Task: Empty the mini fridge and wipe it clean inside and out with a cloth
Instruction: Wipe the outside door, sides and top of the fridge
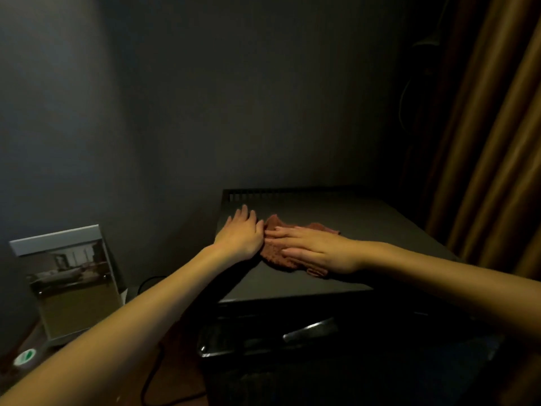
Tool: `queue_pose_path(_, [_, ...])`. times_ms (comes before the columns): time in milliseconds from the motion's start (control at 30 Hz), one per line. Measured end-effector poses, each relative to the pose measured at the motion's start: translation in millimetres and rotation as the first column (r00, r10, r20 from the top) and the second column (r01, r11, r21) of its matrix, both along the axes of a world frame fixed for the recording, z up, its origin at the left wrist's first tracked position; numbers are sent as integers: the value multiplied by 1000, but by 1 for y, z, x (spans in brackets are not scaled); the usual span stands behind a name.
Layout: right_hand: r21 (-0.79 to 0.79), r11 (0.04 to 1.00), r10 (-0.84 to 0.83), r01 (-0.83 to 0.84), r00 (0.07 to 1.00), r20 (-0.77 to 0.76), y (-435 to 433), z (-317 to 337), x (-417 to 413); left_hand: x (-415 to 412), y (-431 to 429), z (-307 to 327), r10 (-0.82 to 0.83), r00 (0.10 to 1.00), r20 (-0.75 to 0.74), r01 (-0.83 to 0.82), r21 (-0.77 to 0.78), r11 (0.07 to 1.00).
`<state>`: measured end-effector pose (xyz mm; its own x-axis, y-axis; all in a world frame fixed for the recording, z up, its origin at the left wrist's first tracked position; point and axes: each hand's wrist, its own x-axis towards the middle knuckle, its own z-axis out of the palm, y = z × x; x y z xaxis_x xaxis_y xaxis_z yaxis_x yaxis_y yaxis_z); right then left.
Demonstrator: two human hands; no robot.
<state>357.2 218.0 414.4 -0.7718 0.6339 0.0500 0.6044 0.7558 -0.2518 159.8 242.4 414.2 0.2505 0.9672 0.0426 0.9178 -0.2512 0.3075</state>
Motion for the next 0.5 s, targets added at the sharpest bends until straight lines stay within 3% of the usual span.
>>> queue_pose_path(300, [-3, 989, -145, 145, 989, -33, 146, 1, 7, 23, 91, -8, 187, 982, -29, -184, 80, 980])
queue_pose_path(500, [-21, 970, -242, 241, 967, -77, 189, 2, -1, 31, 116, -10, 243, 964, -105, -237, 70, 969])
